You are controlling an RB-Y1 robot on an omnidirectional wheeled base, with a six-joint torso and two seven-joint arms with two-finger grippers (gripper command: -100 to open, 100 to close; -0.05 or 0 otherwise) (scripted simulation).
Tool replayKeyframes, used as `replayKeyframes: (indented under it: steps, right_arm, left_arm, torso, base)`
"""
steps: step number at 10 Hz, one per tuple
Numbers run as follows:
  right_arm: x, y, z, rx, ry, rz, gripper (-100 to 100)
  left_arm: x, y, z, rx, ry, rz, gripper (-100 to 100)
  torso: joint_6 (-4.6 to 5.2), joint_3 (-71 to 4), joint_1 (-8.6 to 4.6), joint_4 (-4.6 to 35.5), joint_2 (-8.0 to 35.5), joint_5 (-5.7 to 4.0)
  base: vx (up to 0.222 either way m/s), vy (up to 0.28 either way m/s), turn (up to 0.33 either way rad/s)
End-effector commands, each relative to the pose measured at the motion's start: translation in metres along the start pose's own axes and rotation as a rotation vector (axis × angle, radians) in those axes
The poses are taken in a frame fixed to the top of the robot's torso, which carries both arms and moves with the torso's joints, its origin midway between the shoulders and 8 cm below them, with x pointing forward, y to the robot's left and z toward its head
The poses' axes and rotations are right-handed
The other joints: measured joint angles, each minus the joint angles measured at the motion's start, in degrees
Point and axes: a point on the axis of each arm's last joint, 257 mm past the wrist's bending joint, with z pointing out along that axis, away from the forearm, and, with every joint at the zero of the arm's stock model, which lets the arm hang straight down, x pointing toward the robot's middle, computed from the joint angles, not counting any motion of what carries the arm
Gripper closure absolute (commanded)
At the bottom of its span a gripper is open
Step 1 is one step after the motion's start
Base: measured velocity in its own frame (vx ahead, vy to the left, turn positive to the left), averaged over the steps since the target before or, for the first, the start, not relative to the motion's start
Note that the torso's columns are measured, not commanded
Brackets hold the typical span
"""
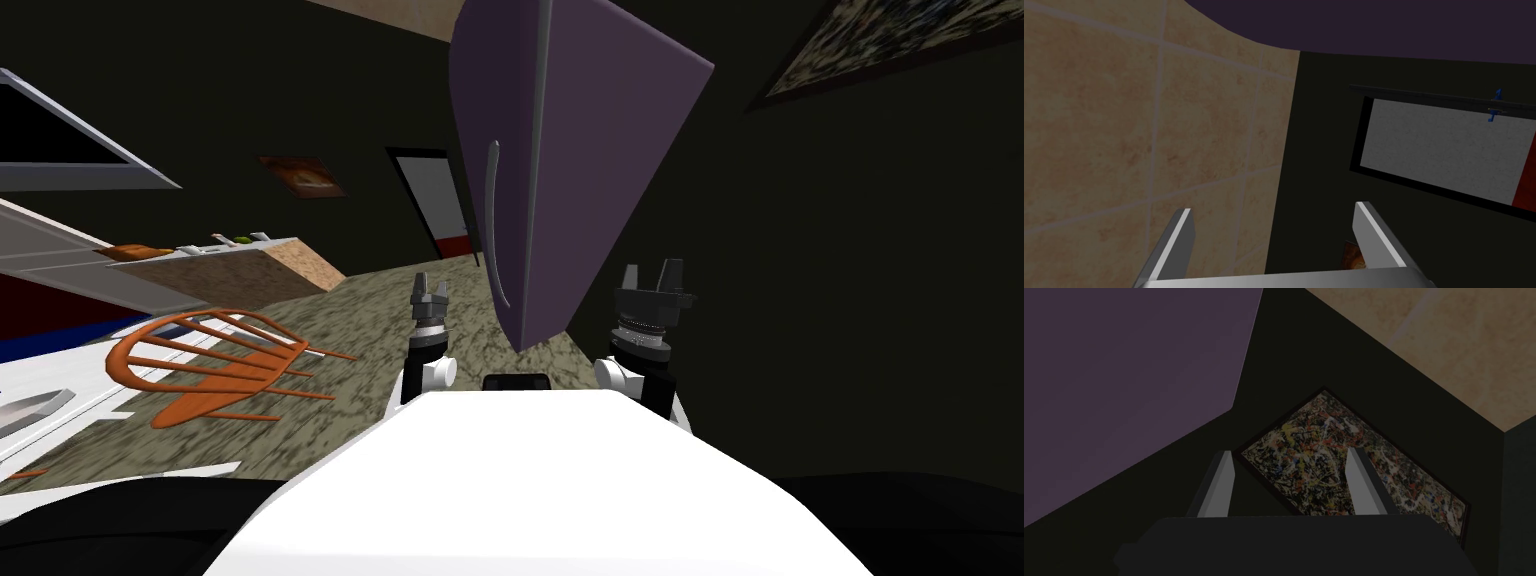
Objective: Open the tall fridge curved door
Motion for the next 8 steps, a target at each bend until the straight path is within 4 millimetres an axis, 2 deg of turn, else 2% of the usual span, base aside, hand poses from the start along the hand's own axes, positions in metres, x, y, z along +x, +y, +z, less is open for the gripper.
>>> replayKeyframes:
  steps: [1, 4, 5, 6, 8]
  right_arm:
    - [0.0, 0.0, 0.0, 0.0, 0.0, 0.0, 0]
    - [0.0, 0.0, 0.0, 0.0, 0.0, 0.0, 0]
    - [0.0, 0.0, 0.0, 0.0, 0.0, 0.0, 0]
    - [0.0, 0.0, 0.0, 0.0, 0.0, 0.0, 0]
    - [0.0, 0.0, 0.0, 0.001, 0.0, 0.0, 0]
  left_arm:
    - [0.0, 0.0, 0.0, 0.0, 0.0, 0.0, 0]
    - [0.0, 0.0, 0.0, 0.0, 0.0, 0.0, 0]
    - [0.002, 0.004, -0.002, -0.009, 0.032, 0.026, -100]
    - [0.003, 0.008, -0.003, -0.018, 0.053, 0.046, -100]
    - [0.003, 0.019, -0.007, -0.037, 0.09, 0.088, -100]
  torso:
    - [0.0, -8.44, 0.0, 4.23, 4.24, 0.0]
    - [0.0, -33.81, 0.0, 16.92, 16.93, 0.0]
    - [0.0, -42.27, 0.0, 21.14, 21.16, 0.0]
    - [0.0, -46.23, -0.03, 23.03, 23.06, 0.0]
    - [0.0, -47.65, -0.09, 23.73, 23.68, -0.03]
  base:
    - [0.0, 0.0, 0.0]
    - [0.0, 0.0, 0.0]
    - [0.018, -0.018, 0.013]
    - [0.026, -0.044, 0.026]
    - [0.049, -0.064, 0.034]
